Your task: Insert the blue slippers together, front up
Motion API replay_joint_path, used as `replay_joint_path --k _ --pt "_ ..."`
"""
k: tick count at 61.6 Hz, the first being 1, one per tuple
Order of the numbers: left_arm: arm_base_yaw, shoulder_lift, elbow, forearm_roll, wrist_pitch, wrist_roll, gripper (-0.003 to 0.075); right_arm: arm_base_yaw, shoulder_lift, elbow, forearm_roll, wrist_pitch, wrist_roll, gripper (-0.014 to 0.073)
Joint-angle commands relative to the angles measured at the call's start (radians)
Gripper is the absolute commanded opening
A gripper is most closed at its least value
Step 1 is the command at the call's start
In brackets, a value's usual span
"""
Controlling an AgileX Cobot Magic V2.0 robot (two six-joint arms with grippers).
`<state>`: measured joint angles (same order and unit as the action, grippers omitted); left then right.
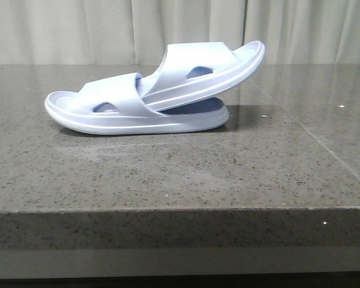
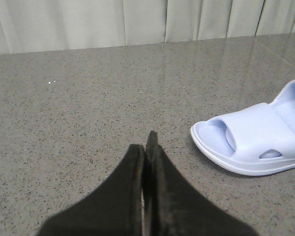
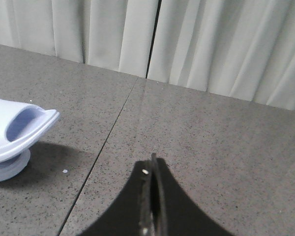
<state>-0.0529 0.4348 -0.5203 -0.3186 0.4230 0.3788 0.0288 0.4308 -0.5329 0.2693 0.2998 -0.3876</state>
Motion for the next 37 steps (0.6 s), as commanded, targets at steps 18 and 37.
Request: replay_joint_path --k 18,37 --pt "-0.008 -0.169 0.065 -0.027 -0.113 0.004 -0.0019 0.0 -0.096 0.064 0.009 -0.117 -0.008 -0.006" --pt "-0.008 -0.169 0.065 -0.045 -0.111 0.004 -0.0019 -0.001 -0.096 0.064 0.009 -0.119 -0.007 -0.006"
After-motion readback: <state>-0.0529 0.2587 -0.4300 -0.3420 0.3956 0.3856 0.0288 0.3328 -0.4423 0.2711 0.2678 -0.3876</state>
